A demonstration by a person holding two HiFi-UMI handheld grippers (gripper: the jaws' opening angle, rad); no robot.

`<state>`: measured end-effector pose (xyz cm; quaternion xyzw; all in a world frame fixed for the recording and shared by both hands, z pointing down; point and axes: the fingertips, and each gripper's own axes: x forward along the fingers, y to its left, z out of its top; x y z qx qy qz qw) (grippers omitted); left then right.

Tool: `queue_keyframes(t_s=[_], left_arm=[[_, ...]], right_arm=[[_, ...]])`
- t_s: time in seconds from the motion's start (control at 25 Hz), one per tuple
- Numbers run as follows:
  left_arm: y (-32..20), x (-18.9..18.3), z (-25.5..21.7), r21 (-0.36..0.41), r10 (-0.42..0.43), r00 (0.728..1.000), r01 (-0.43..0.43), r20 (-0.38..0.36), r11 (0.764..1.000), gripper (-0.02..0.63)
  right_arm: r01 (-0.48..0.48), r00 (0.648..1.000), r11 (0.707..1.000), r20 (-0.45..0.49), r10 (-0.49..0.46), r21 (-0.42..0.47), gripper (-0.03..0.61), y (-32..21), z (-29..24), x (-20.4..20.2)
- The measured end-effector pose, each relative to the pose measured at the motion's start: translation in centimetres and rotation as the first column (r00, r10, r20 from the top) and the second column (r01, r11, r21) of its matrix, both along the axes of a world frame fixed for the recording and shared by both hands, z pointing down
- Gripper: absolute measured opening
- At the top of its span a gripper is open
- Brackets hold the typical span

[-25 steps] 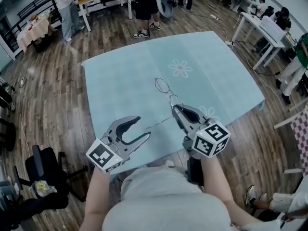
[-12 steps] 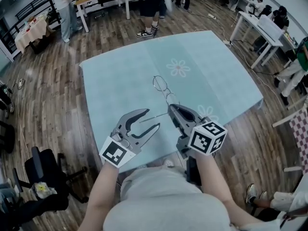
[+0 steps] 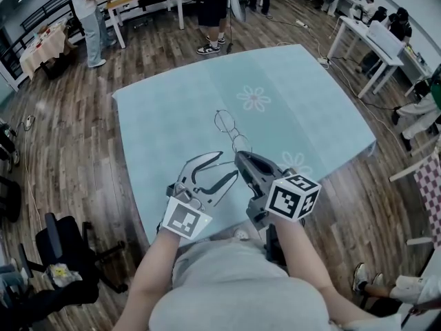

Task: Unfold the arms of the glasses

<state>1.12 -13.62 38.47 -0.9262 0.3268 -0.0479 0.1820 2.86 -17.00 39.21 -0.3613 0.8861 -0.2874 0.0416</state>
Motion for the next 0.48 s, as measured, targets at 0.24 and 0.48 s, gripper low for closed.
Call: queue_keyframes(t_s=[0.24,0.48], left_arm=[[-0.36,0.35,0.18,0.041,-0.042,0.999,0.041,0.012,0.998,0.218],[-0.73,-0.32,-0.09,0.033,-0.06,0.998,0.06,0.003,0.998,0.218]], right_arm=[[-0.005,1.0,1.0,-0.02,0.005,0.019,0.011,-0.04,0.06,0.01],[-0.001,0.996,0.998,-0.086,0.006,0.059,0.011,-0.14,0.22,-0.1]])
